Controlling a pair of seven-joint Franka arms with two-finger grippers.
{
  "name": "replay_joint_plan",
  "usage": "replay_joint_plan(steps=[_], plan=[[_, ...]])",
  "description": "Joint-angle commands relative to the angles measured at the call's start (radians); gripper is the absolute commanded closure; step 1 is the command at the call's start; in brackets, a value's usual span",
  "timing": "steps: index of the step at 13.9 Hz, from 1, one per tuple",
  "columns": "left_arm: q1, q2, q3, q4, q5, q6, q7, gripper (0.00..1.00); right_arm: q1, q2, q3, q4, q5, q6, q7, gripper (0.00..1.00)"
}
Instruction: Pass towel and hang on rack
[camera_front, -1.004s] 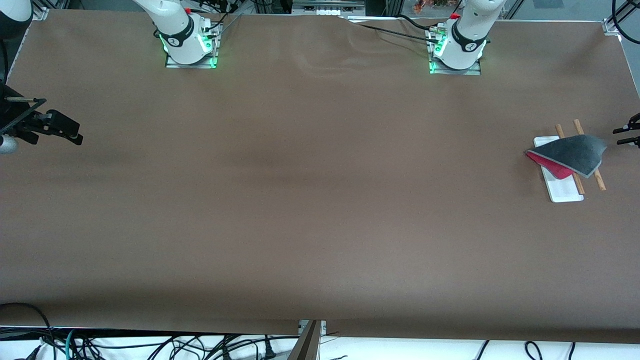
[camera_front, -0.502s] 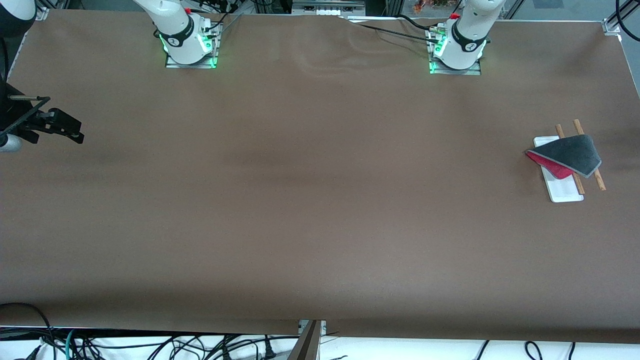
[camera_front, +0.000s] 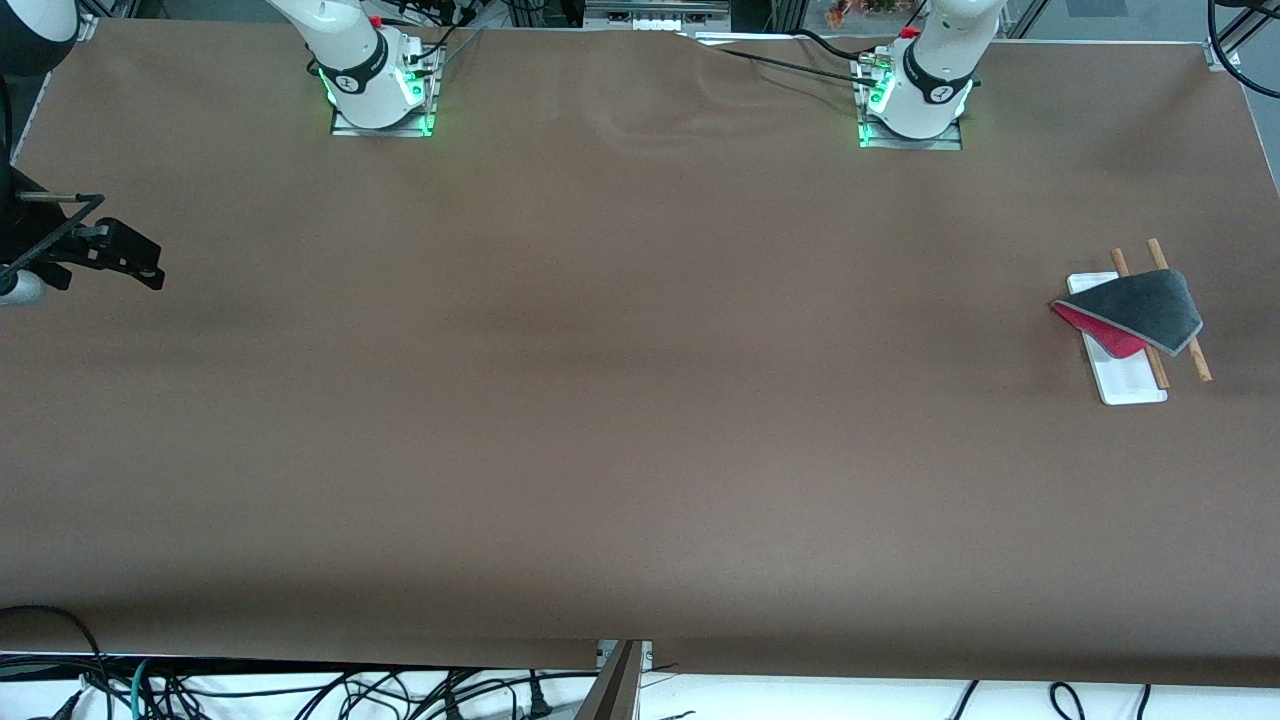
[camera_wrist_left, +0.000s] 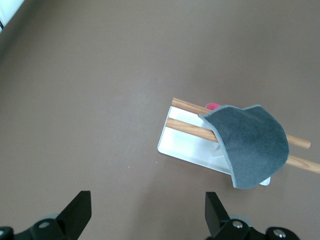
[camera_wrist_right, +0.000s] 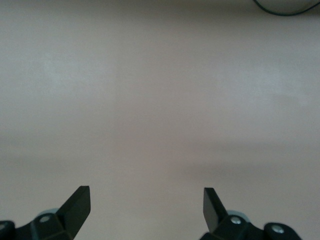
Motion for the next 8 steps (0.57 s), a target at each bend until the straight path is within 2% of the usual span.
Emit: replay_joint_plan(steps=[1, 2, 3, 5, 8], plan=[[-0.089, -0.023, 0.005, 0.015, 0.022, -0.006, -0.038, 0.0, -0.013, 0.022, 0.016, 0.041, -0.011, -0.02, -0.012, 0.0], [-0.159, -0.067, 0.053, -0.004, 0.027, -0.005, -0.085, 0.0, -0.013, 0.022, 0.016, 0.042, -0.01, -0.02, -0.009, 0.0], [-0.257, -0.101, 0.141, -0.031, 0.027, -0.006, -0.167, 0.0, -0.013, 0.022, 0.016, 0.042, -0.01, -0.02, -0.005, 0.0], [-0.417, -0.222, 0.258, -0.155, 0.027, -0.002, -0.327, 0.0, -0.013, 0.022, 0.016, 0.042, -0.01, -0.018, -0.005, 0.0], [-0.515, -0.398, 0.263, -0.33, 0.107, 0.034, -0.591, 0.0, -0.013, 0.022, 0.016, 0.042, -0.011, -0.018, -0.005, 0.0]])
